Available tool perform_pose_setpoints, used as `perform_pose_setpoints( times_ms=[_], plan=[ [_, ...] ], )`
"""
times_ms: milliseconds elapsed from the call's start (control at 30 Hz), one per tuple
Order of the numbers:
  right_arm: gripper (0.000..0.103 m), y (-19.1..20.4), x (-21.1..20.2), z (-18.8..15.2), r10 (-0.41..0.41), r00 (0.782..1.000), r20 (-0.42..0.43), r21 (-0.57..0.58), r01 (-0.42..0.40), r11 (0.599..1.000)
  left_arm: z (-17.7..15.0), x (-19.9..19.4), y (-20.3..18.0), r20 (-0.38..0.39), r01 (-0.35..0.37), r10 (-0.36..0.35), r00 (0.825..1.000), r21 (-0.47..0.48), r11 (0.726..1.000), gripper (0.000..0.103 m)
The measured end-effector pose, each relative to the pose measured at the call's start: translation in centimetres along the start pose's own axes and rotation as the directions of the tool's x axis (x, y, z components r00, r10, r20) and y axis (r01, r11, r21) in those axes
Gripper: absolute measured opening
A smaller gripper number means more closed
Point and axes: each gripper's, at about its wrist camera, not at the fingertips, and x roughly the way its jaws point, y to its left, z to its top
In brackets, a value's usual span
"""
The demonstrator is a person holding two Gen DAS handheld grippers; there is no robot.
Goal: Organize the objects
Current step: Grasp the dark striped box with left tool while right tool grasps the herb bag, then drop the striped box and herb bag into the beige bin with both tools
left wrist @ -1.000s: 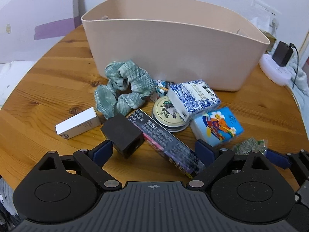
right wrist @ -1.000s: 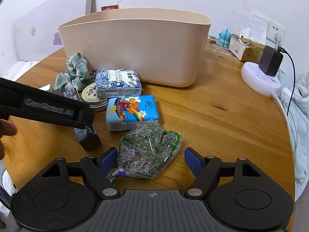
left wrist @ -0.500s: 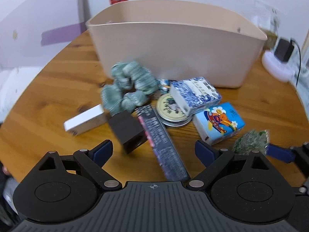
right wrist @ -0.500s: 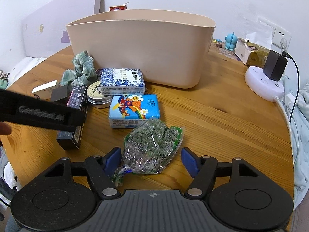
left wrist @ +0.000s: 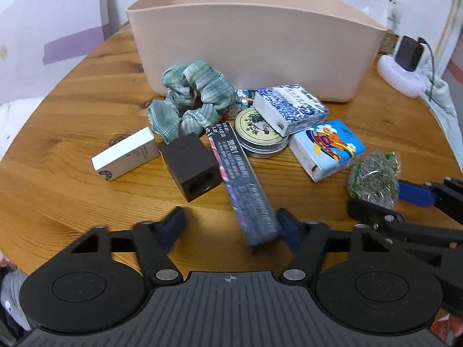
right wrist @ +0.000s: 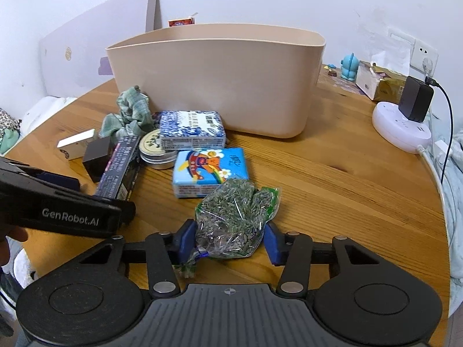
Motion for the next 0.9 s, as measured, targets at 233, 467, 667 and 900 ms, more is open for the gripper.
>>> perform_pose_setpoints(
  times_ms=[233, 467, 667, 900],
  plan=[
    [0.043, 0.4, -1.5, -0.5, -0.007, 0.999, 0.032, 0.020, 0.006, 1.000, -0.5, -1.3, 0.9, -0.010, 0.020, -0.020, 1.000, 0.003, 1.000, 0.024],
    [0.043, 0.0, -3.9, -0.4, -0.036, 0.996, 0.078, 0.049, 0.032, 0.998, -0.6, -4.2, 1.8, 0.039, 0.042, -0.043, 0.998, 0.014, 0.999, 0.024],
    [0.043, -0.5, -6.0, 0.7, -0.072, 0.986, 0.153, 0.076, 0.061, 0.995, 0.3, -7.3, 2.7, 0.113, 0.050, -0.051, 0.992, 0.014, 0.999, 0.024],
    [0.043, -0.3, -7.9, 3.3, -0.086, 0.966, 0.242, 0.068, 0.072, 0.995, 2.3, -11.2, 4.1, 0.234, 0.054, -0.049, 0.971, -0.014, 0.998, 0.024]
  ],
)
